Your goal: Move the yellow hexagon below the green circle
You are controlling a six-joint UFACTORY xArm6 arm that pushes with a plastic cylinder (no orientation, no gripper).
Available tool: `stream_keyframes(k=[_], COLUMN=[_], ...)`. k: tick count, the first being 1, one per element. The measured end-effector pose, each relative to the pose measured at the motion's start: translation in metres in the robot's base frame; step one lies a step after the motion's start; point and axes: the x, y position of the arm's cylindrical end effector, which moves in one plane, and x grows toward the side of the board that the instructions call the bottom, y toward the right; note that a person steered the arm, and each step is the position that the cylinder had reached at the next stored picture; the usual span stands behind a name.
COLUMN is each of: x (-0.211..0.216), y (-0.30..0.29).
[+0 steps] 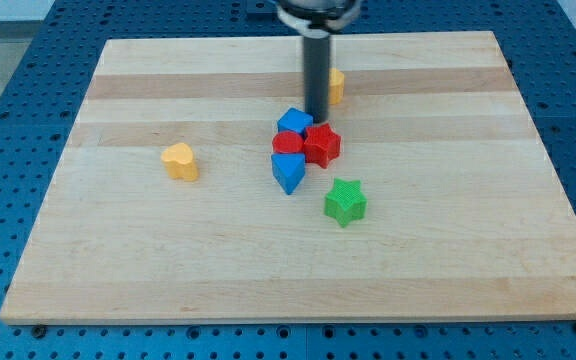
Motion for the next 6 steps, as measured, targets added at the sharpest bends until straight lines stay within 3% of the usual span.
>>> stream_keyframes(k=[1,4,6], x=[-0.005,-0.045,-0.050], y=[0.031,0.020,0.020])
